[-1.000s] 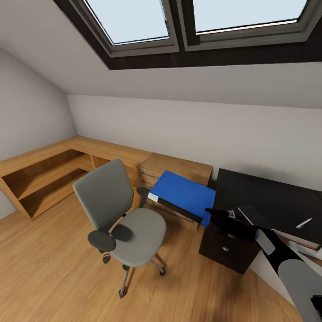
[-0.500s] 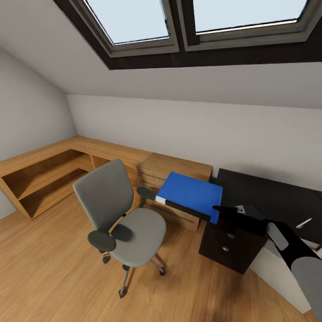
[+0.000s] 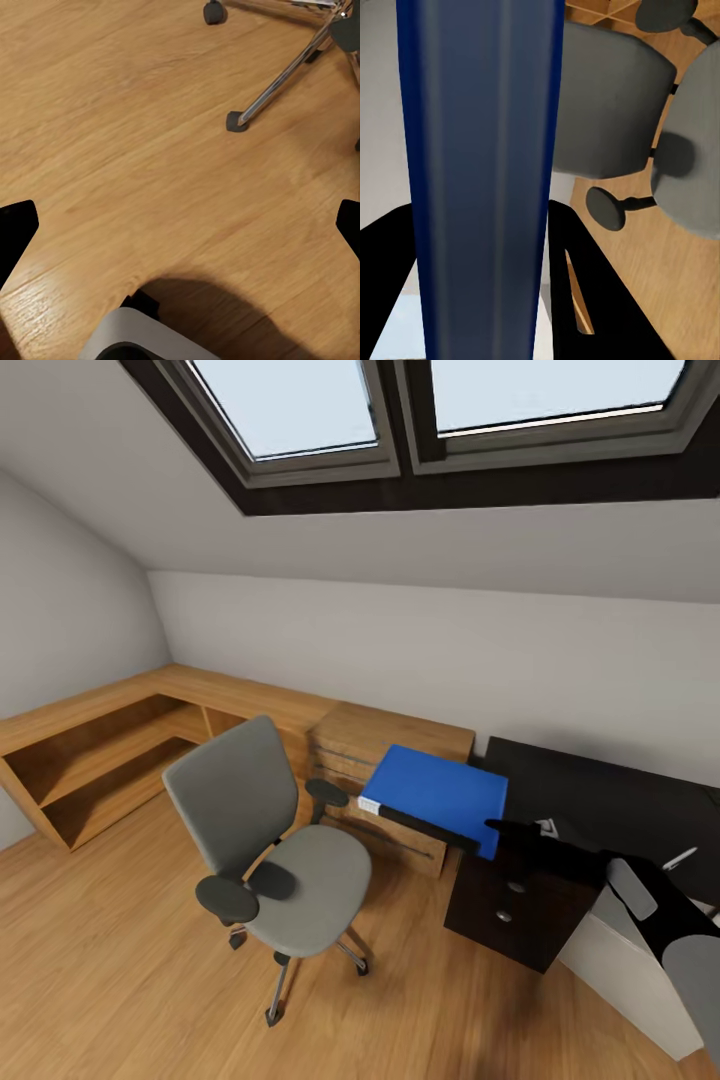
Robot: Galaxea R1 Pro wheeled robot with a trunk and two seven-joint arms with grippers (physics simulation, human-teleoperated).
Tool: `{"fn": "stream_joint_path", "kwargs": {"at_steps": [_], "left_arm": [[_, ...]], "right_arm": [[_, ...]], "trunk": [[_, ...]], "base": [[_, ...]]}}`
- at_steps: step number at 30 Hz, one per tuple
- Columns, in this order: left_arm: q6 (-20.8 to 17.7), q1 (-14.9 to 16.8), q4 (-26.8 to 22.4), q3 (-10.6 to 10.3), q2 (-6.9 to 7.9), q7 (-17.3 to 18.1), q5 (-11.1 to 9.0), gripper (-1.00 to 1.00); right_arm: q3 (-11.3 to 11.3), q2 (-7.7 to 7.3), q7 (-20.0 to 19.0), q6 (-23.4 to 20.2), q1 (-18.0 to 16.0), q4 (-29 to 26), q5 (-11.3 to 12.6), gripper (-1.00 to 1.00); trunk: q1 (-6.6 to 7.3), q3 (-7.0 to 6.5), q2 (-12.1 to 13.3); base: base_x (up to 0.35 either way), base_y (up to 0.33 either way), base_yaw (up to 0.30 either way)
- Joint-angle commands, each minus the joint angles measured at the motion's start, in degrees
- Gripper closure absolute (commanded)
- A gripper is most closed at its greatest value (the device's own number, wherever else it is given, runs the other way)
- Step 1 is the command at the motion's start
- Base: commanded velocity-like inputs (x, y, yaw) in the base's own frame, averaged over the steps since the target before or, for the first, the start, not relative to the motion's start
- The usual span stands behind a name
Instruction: In the bedroom, organize the workspace by keeping the computer under the desk, ensuring the monitor is on the desk, placing the keyboard on the desk next to the monitor, placing the mouse on the desk next to the keyboard, moving the folder from the swivel chair onto the desk next to the mouse, stacking the notebook on top of the folder with the pen on top of the notebook, and positioning the swivel chair next to the desk.
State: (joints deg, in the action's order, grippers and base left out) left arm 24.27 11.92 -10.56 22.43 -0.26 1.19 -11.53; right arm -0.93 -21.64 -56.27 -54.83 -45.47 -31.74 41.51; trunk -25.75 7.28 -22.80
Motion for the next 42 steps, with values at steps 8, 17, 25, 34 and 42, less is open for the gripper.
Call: {"fn": "stream_joint_path", "kwargs": {"at_steps": [8,17,25,34,42], "left_arm": [[0.16,0.03,0.01,-0.19,0.02,0.13,-0.58,-1.0],[0.21,0.03,0.01,-0.25,0.0,0.14,-0.4,-1.0],[0.25,0.03,0.01,-0.28,0.0,0.14,-0.34,-1.0],[0.19,0.03,0.01,-0.29,0.0,0.13,-0.4,-1.0],[0.17,0.03,0.01,-0.29,0.0,0.13,-0.42,-1.0]], "right_arm": [[-0.12,-0.06,-0.24,0.07,-0.06,0.48,-0.11,1.0],[-0.12,-0.07,-0.24,0.32,-0.06,0.61,-0.11,1.0],[-0.12,-0.07,-0.24,0.42,-0.06,0.62,-0.17,1.0],[-0.12,-0.07,-0.17,0.65,-0.06,0.64,-0.2,1.0],[-0.12,-0.07,-0.16,3.15,-0.06,0.75,-0.2,1.0]], "trunk": [[-0.03,0.12,-0.12],[-0.03,0.12,-0.12],[-0.03,0.12,-0.12],[-0.03,0.12,-0.12],[-0.03,0.12,-0.12]], "base": [[0.0,0.0,-0.201],[0.0,0.0,-0.256],[0.0,0.0,-0.26],[0.0,0.0,-0.26],[0.0,0.0,-0.26]]}}
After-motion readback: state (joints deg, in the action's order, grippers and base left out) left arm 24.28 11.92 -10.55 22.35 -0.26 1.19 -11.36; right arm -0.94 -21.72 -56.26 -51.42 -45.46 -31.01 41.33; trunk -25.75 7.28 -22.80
